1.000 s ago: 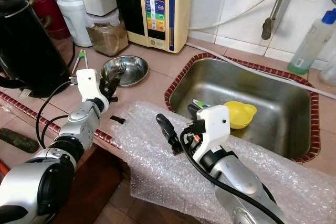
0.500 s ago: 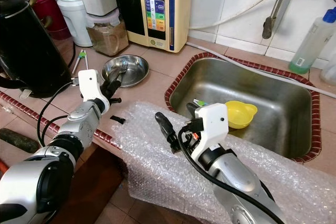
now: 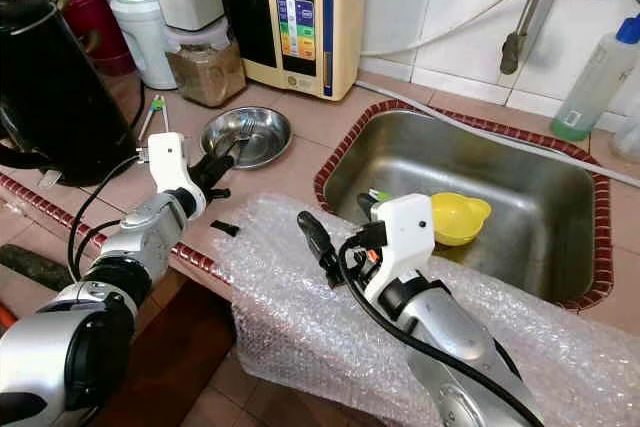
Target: Kitchen organization
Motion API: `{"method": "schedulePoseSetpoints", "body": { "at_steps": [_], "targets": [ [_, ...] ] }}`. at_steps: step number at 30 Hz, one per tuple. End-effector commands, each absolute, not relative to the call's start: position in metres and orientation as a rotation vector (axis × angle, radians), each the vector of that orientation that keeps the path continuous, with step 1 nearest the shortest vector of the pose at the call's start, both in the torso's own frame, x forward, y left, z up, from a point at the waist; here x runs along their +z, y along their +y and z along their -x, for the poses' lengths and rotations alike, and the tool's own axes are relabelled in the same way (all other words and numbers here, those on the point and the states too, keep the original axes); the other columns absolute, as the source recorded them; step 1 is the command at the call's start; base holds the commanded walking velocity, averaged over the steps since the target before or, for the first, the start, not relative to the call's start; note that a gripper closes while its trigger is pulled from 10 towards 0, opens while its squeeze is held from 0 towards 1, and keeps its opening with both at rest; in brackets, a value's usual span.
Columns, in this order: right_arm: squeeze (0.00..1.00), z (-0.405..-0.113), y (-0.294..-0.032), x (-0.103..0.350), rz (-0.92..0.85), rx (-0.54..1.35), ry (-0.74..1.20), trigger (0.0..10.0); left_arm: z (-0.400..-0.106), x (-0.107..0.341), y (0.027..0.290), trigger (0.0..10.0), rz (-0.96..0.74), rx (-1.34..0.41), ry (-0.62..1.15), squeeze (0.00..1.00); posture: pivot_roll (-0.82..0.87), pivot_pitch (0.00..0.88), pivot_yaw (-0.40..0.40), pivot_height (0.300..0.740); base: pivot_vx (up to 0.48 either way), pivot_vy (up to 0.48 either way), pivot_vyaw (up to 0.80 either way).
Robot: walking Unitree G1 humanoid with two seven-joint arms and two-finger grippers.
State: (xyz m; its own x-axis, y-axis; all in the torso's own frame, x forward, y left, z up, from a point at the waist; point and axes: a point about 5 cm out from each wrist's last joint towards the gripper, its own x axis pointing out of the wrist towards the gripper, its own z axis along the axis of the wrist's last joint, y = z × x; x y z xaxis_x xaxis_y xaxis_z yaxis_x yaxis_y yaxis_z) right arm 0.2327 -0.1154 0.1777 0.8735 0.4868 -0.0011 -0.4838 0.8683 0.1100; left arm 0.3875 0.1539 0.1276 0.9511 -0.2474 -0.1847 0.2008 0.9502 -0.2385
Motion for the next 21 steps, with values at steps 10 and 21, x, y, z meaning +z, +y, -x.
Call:
{"method": "schedulePoseSetpoints", "body": {
  "at_steps": [10, 21],
  "targets": [
    [0.00, -0.238, -0.117, 0.180, -0.100, 0.511, 0.009, 10.0, -0.373, 0.128, 0.162, 0.0, 0.169, -0.308, 0.309, 0.00, -0.15, 0.050, 0.088, 0.740, 0.000, 0.000, 0.00],
    [0.00, -0.240, -0.117, 0.179, -0.098, 0.512, 0.009, 10.0, -0.337, 0.153, 0.161, 0.0, 0.128, -0.380, 0.338, 0.00, -0.12, 0.053, 0.088, 0.740, 0.000, 0.000, 0.00]
  ]
}}
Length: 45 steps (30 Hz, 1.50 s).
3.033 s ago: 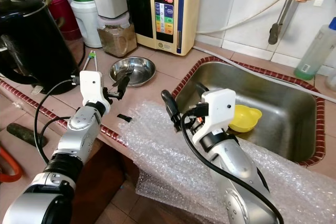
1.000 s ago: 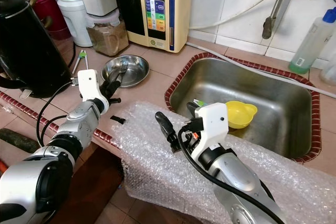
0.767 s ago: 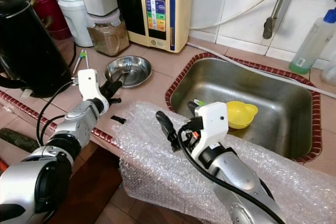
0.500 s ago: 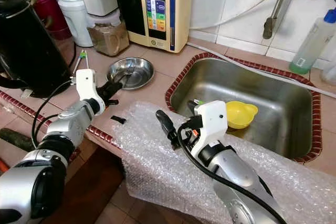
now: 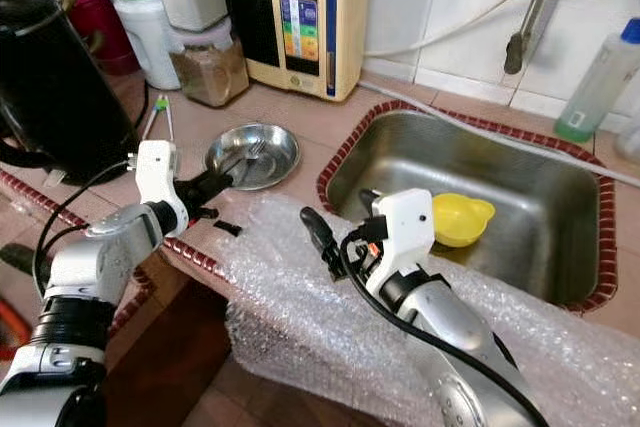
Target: Kitchen organization
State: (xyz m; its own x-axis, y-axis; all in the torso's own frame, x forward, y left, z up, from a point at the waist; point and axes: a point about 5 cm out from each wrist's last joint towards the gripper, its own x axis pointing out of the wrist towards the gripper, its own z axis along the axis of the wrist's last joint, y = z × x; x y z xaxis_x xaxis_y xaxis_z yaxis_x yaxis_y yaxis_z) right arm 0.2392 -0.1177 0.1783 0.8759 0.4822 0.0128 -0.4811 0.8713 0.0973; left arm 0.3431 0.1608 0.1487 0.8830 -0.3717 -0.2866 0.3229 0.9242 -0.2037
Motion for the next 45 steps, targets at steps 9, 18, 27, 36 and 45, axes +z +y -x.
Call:
{"method": "schedulePoseSetpoints", "body": {
  "at_steps": [9, 18, 27, 36, 45],
  "targets": [
    [0.00, -0.246, -0.115, 0.177, -0.091, 0.512, 0.007, 10.0, -0.330, 0.180, 0.144, 0.0, 0.090, -0.416, 0.132, 0.00, -0.11, 0.047, 0.073, 0.740, 0.000, 0.000, 0.00],
    [0.00, -0.254, -0.117, 0.177, -0.102, 0.470, -0.014, 10.0, -0.332, 0.195, 0.130, 0.0, 0.074, -0.399, -0.109, 0.00, -0.11, 0.038, 0.065, 0.740, 0.000, 0.000, 0.00],
    [0.00, -0.281, -0.132, 0.189, -0.489, 0.282, -0.067, 10.0, -0.322, 0.190, 0.089, 0.0, 0.135, -0.594, -0.191, 0.00, -0.13, 0.029, 0.061, 0.740, 0.000, 0.000, 0.00],
    [0.00, -0.284, -0.139, 0.183, -0.521, 0.232, -0.044, 10.0, -0.320, 0.180, 0.077, 0.0, 0.134, -0.635, -0.201, 0.00, -0.14, 0.031, 0.060, 0.740, 0.000, 0.000, 0.00],
    [0.00, -0.284, -0.142, 0.179, -0.531, 0.219, -0.028, 10.0, -0.333, 0.193, 0.090, 0.0, 0.093, -0.527, -0.277, 0.00, -0.14, 0.026, 0.055, 0.740, 0.000, 0.000, 0.00]
  ]
}}
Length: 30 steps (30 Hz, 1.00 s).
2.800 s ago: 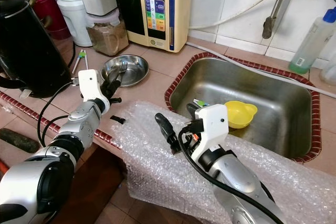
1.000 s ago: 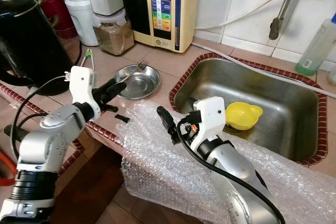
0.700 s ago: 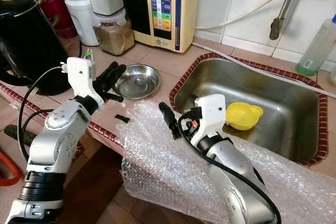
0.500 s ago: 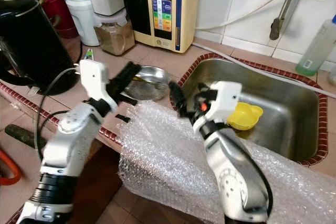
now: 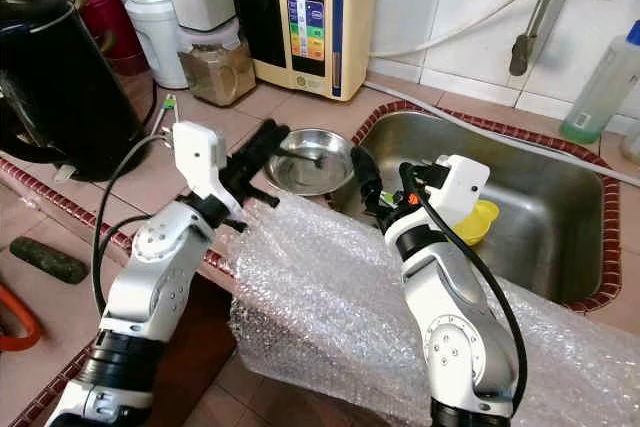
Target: Kitchen organization
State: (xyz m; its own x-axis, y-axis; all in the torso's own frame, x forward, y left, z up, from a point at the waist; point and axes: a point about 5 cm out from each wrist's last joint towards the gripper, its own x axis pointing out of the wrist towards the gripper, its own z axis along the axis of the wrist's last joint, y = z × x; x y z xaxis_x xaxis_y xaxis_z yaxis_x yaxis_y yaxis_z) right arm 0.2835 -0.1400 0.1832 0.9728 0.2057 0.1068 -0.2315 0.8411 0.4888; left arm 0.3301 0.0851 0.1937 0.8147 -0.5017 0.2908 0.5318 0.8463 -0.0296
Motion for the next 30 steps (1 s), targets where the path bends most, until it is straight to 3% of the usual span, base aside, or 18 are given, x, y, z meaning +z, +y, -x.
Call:
{"method": "schedulePoseSetpoints", "body": {
  "at_steps": [1, 8, 14, 17, 26, 30],
  "targets": [
    [0.00, -0.284, -0.143, 0.178, -0.530, 0.215, -0.027, 10.0, -0.335, 0.191, 0.094, 0.0, 0.070, -0.501, -0.269, 0.00, -0.14, 0.026, 0.055, 0.740, 0.000, 0.000, 0.00],
    [0.00, -0.285, -0.146, 0.179, -0.526, 0.199, -0.035, 10.0, -0.339, 0.189, 0.111, 0.0, 0.041, -0.410, -0.275, 0.00, -0.14, 0.028, 0.055, 0.740, 0.000, 0.000, 0.00],
    [0.00, -0.285, -0.144, 0.182, -0.484, 0.233, -0.060, 10.0, -0.341, 0.228, 0.099, 0.0, 0.244, -0.455, -0.377, 0.00, -0.13, 0.027, 0.049, 0.740, 0.000, 0.000, 0.00],
    [0.00, -0.284, -0.137, 0.190, -0.212, 0.316, -0.105, 10.0, -0.342, 0.241, 0.087, 0.0, 0.288, -0.536, -0.373, 0.00, -0.13, 0.026, 0.051, 0.740, 0.000, 0.000, 0.00],
    [0.00, -0.282, -0.148, 0.194, 0.182, 0.384, -0.146, 10.0, -0.344, 0.237, 0.071, 0.0, 0.259, -0.627, -0.302, 0.00, -0.13, 0.032, 0.062, 0.740, 0.000, 0.000, 0.00],
    [0.00, -0.285, -0.164, 0.195, 0.398, 0.363, -0.180, 10.0, -0.342, 0.230, 0.051, 0.0, 0.235, -0.728, -0.213, 0.00, -0.14, 0.035, 0.071, 0.740, 0.000, 0.000, 0.00]
  ]
}}
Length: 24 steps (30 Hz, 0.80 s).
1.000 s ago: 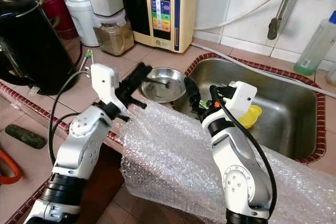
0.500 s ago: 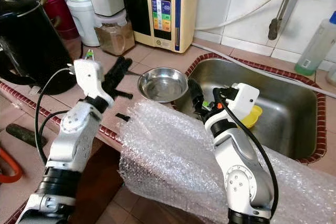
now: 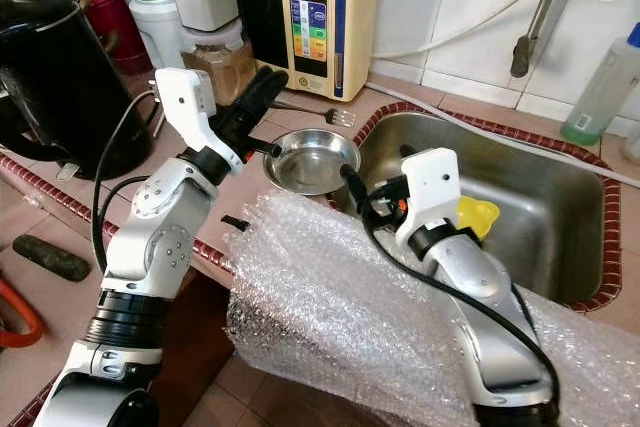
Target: Kitchen organization
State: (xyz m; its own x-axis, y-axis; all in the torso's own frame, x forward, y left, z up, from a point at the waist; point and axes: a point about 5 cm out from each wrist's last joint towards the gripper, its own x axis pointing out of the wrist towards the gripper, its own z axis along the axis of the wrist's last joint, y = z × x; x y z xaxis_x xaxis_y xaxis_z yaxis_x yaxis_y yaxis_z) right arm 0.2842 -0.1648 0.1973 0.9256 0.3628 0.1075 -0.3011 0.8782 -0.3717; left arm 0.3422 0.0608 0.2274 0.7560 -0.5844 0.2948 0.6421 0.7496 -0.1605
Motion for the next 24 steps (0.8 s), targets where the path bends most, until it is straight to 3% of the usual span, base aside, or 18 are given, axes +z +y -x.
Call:
{"method": "schedulePoseSetpoints", "body": {
  "at_steps": [1, 4, 12, 13, 14, 24],
  "targets": [
    [0.00, -0.287, -0.167, 0.195, 0.440, 0.361, -0.184, 10.0, -0.340, 0.229, 0.046, 0.0, 0.237, -0.757, -0.201, 0.00, -0.14, 0.035, 0.071, 0.740, 0.000, 0.000, 0.00],
    [0.00, -0.291, -0.169, 0.194, 0.534, 0.392, -0.189, 10.0, -0.334, 0.230, 0.032, 0.0, 0.240, -0.839, -0.180, 0.00, -0.14, 0.036, 0.075, 0.740, 0.000, 0.000, 0.00],
    [0.00, -0.307, -0.158, 0.184, 0.587, 0.484, -0.178, 10.0, -0.323, 0.227, 0.014, 0.0, 0.244, -0.933, -0.147, 0.00, -0.14, 0.036, 0.075, 0.740, 0.000, 0.000, 0.00],
    [0.00, -0.309, -0.156, 0.183, 0.589, 0.498, -0.180, 8.3, -0.322, 0.227, 0.013, 0.0, 0.240, -0.938, -0.148, 0.00, -0.14, 0.036, 0.075, 0.740, 0.000, 0.000, 0.00],
    [0.00, -0.310, -0.153, 0.183, 0.592, 0.509, -0.183, 0.0, -0.321, 0.227, 0.013, 0.0, 0.238, -0.941, -0.147, 0.00, -0.14, 0.036, 0.075, 0.740, 0.000, 0.000, 0.00],
    [0.00, -0.325, -0.152, 0.178, 0.642, 0.504, -0.167, 0.0, -0.320, 0.223, 0.018, 0.0, 0.219, -0.932, -0.131, 0.00, -0.12, 0.033, 0.069, 0.740, 0.000, 0.000, 0.00]
  ]
}}
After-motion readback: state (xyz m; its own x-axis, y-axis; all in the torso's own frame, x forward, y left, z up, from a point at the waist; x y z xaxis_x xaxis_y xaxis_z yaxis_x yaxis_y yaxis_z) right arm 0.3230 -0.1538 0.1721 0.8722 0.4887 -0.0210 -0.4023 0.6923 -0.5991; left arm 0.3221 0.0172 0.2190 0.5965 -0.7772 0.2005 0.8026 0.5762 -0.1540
